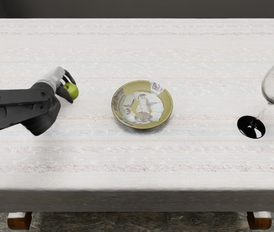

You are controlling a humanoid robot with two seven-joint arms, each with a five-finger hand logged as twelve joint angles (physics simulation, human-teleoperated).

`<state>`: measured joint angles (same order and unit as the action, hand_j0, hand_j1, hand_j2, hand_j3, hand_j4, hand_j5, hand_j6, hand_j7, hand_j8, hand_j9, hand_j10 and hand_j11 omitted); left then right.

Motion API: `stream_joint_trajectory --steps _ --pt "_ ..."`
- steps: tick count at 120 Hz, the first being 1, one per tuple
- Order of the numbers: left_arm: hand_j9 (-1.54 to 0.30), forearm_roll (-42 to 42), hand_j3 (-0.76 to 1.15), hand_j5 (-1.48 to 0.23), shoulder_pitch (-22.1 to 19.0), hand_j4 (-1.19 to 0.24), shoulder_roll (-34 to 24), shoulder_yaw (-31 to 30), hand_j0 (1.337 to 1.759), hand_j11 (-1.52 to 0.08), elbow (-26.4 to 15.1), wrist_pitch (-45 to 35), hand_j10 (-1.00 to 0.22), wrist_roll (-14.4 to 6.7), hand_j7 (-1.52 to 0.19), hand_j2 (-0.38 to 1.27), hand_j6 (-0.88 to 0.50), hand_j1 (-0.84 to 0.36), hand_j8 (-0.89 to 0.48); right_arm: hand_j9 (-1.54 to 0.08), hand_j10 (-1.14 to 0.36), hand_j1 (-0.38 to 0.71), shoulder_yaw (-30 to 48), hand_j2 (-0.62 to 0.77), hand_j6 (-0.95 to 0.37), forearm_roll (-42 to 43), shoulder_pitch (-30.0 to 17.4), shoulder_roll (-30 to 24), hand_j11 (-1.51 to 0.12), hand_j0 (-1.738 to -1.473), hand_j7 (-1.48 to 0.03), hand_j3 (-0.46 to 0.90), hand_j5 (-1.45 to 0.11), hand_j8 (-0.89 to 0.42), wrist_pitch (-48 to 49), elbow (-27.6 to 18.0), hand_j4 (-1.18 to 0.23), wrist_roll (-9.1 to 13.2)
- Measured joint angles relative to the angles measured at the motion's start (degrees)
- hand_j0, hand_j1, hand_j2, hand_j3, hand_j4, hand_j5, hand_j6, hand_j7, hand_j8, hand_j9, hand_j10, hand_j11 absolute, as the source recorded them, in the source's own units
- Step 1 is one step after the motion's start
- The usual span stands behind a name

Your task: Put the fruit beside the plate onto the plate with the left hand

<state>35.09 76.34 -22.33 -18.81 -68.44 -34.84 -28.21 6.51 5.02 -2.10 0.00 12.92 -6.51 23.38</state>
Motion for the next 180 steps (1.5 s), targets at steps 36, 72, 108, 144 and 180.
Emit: stream_joint_trajectory --steps 36,72,108,144,180 --pt "-0.94 -1.91 0.0 -0.98 4.26 -0.62 4.28 0.08 1.656 -0.94 -0.54 -0.01 -0.7 0.02 -0.95 0.46 -0.43 -0.34 -0.48 0.0 0.0 -0.35 0.0 0.0 0.0 -0.01 0.0 0.0 0.0 -1.658 0.0 0.0 0.0 0.0 0.0 -0.01 0.0 0.0" --pt "-0.93 -2.66 0.0 -0.99 7.72 -0.63 8.73 3.07 1.657 -0.93 -2.42 -0.06 -0.71 -0.03 -0.94 0.46 -0.43 -0.33 -0.49 0.0 0.0 -0.35 0.0 0.0 0.0 -0.01 0.0 0.0 0.0 -1.658 0.0 0.0 0.0 0.0 0.0 -0.02 0.0 0.0" --pt "-0.93 -3.56 0.0 -0.98 7.38 -0.64 14.48 4.53 1.657 -0.93 -3.33 -0.01 -0.71 0.02 -0.93 0.61 -0.42 -0.39 -0.52 0.0 0.0 -0.35 0.0 0.0 0.0 0.01 0.0 0.0 0.0 -1.658 0.0 0.0 0.0 0.0 0.0 0.0 0.0 0.0" --pt "-0.92 -3.46 0.0 -0.95 4.85 -0.67 15.37 4.65 1.657 -0.92 -3.4 -0.08 -0.7 0.01 -0.92 0.65 -0.48 -0.38 -0.57 0.0 0.0 -0.35 0.0 0.0 0.0 -0.01 0.0 0.0 0.0 -1.658 0.0 0.0 0.0 0.0 0.0 -0.01 0.0 0.0" --pt "-0.58 -7.06 0.0 -0.59 4.13 -0.43 15.7 4.73 1.658 -0.58 -3.27 -0.15 -0.44 0.38 -0.58 0.33 -0.34 -0.12 -0.39 0.0 0.0 -0.35 0.0 0.0 0.0 -0.01 0.0 0.0 0.0 -1.658 0.0 0.0 0.0 0.0 0.0 -0.02 0.0 0.0"
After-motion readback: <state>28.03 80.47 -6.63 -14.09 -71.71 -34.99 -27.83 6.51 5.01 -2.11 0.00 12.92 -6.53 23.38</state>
